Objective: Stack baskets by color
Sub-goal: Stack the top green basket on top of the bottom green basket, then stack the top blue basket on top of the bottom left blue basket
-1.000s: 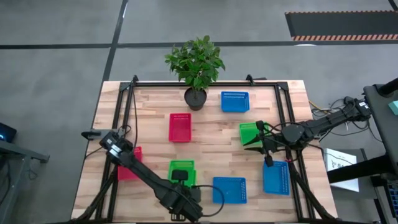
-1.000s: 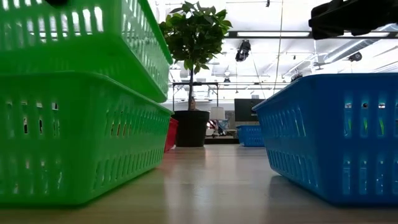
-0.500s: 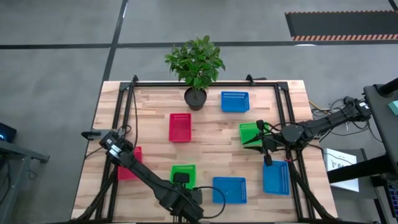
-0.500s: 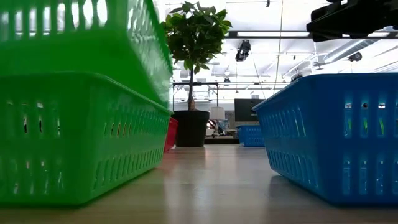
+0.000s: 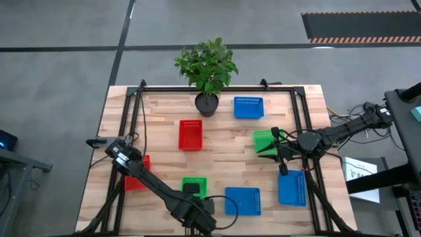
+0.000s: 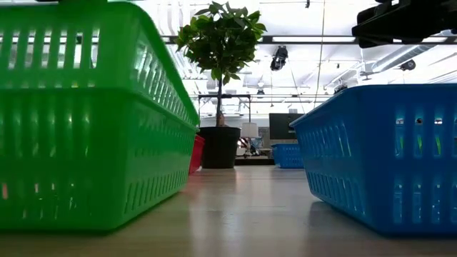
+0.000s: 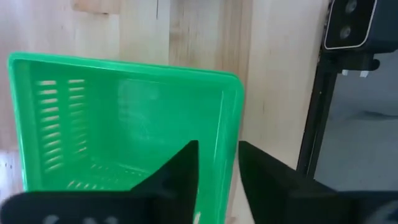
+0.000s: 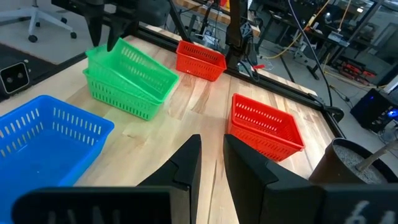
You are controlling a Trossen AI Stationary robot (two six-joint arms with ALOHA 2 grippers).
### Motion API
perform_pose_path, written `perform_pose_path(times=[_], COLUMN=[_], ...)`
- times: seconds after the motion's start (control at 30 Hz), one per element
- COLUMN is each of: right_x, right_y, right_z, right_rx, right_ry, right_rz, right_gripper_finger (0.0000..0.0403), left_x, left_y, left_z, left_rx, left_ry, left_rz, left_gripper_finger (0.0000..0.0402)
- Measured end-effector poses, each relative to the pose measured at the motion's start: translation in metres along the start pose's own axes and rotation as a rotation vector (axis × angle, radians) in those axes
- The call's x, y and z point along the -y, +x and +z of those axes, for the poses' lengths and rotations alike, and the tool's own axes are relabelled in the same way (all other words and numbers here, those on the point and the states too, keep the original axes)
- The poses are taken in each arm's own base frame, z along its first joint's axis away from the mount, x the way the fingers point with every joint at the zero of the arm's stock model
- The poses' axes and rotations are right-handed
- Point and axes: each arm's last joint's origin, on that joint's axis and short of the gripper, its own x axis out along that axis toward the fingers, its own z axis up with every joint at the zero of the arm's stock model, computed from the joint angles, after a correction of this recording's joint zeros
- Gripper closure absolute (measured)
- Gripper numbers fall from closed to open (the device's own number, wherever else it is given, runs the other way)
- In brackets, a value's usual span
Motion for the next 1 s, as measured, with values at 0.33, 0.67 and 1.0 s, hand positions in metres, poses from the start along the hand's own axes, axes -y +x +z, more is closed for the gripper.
perform_pose_path(times=[0.33,0.67,1.0], right_x=[0.000,0.000,0.000], right_y=[0.000,0.000,0.000], right_z=[0.000,0.000,0.001], right_rx=[0.001,0.001,0.007], right_ry=[0.000,0.011,0.047], right_rz=[0.001,0.003,0.001], right_gripper_finger=[0.0342,0.0342,0.0342], left_x=[0.000,-0.017,-0.036], left_y=[-0.002,-0.046,-0.097], left_z=[0.002,0.017,0.016], left_rx=[0.015,0.254,0.574], left_ry=[0.001,0.053,0.301], left_rz=[-0.011,-0.046,0.152], left_gripper_finger=[0.0240,0.0259,0.0359])
